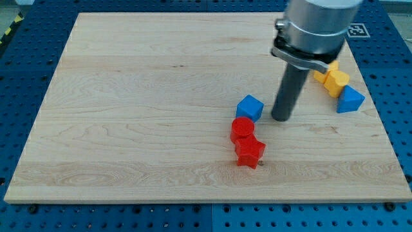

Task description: Move your arm to the top right of the cube

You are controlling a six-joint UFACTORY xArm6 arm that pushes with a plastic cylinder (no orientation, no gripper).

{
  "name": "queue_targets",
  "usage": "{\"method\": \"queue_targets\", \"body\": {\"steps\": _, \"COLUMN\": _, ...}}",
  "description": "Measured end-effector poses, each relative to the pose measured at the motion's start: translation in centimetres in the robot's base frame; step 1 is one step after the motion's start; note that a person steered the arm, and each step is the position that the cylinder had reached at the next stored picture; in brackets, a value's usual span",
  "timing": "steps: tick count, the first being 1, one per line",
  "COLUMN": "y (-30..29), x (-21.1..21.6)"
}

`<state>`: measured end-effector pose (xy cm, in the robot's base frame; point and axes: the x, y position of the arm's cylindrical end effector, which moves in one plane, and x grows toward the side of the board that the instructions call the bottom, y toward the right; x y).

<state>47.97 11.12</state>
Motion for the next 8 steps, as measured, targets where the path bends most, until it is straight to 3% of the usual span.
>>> {"method": "queue_targets", "body": {"steps": 2, "y": -1.1, "x": -0.5}}
{"method": "queue_targets", "body": {"steps": 5, "y": 0.5, "x": -6.6}}
{"method": "queue_targets", "body": {"steps": 8, "y": -0.5, "x": -6.6}}
